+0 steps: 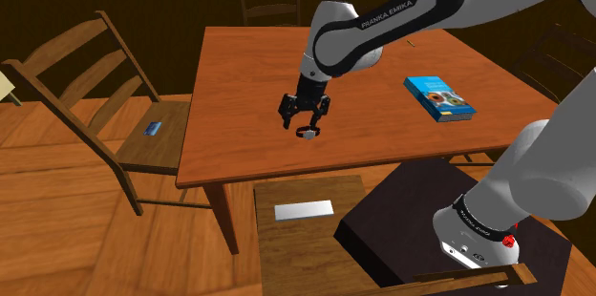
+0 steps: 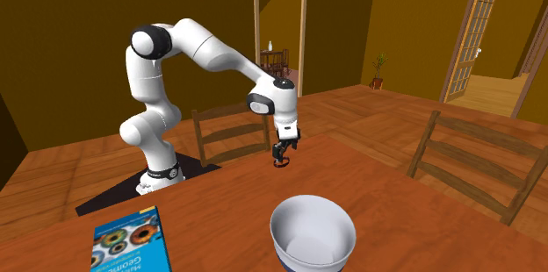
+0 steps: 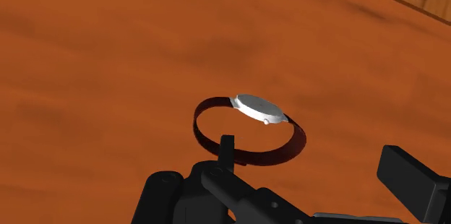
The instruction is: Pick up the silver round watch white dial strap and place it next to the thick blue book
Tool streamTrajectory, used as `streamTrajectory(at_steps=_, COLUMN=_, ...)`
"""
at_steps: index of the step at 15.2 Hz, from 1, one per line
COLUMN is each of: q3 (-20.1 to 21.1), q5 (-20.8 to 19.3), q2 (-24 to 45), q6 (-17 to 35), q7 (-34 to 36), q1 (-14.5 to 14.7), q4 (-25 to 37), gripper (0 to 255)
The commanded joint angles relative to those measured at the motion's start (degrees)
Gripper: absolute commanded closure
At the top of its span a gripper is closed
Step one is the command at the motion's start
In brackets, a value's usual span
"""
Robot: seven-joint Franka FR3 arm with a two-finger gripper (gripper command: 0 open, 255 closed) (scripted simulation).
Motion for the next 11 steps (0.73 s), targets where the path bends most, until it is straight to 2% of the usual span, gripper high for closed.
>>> streamTrajectory(at_steps=1, q3=0.2, q5=0.2, q2=0.8, q6=1.2, q7=0.0, q1=0.2, q4=-0.3, gripper=0)
streamTrajectory(at_steps=8, q3=0.2, q5=0.2, q2=0.8, q6=1.2, q7=0.0, q1=0.2, q4=-0.3, gripper=0)
streamTrajectory(at_steps=9, q3=0.2, q5=0.2, q2=0.8, q6=1.2, q7=0.0, q1=0.2, q4=-0.3, gripper=255)
streamTrajectory(at_steps=11, q3=0.2, q5=0.2, q2=0.8, q6=1.2, q7=0.0, q1=0.2, q4=-0.3, gripper=255)
